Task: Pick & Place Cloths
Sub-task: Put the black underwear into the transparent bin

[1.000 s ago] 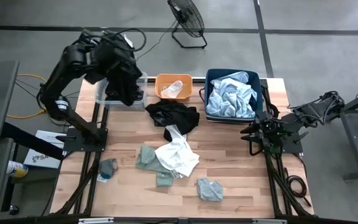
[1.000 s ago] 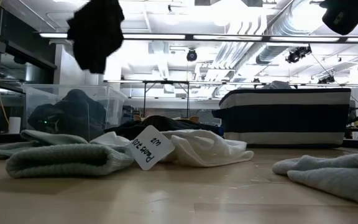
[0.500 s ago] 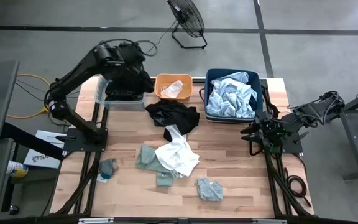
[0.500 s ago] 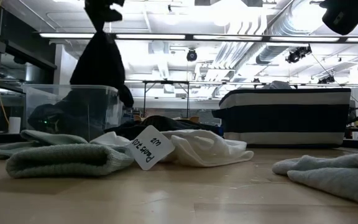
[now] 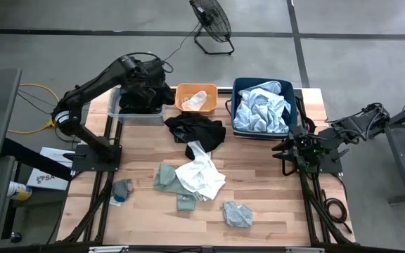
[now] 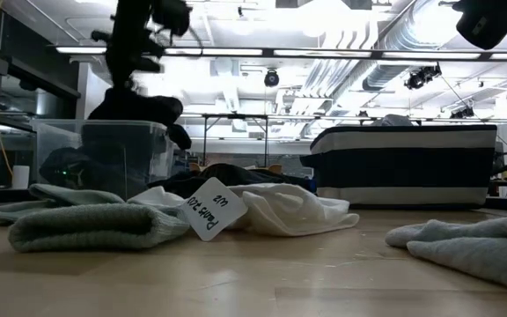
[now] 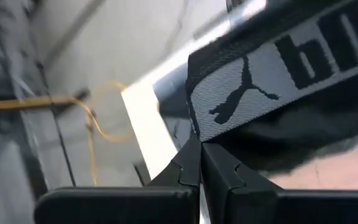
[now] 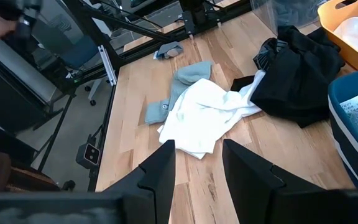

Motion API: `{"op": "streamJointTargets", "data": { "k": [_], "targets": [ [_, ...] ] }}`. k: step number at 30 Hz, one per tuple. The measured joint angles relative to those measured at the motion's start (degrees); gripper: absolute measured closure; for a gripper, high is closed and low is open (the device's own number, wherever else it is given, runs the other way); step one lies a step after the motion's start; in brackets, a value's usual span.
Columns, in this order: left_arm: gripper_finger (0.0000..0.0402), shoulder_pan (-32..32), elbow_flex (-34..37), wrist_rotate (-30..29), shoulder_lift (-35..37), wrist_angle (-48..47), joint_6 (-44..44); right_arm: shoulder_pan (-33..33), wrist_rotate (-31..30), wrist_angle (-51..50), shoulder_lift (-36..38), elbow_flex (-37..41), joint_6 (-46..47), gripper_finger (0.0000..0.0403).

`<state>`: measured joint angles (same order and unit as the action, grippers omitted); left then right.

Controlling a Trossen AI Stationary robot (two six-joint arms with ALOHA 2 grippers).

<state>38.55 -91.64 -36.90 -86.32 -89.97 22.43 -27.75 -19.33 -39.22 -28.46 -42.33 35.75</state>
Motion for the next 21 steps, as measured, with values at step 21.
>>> {"op": "streamJointTargets", "data": {
  "k": [21],
  "targets": [
    [0.0401,10.62,23.85,16.44,0.79,9.26,-1.57,0.0,0.0,0.0,0.0,-0.02,0.0,0.0279]
  ]
}}
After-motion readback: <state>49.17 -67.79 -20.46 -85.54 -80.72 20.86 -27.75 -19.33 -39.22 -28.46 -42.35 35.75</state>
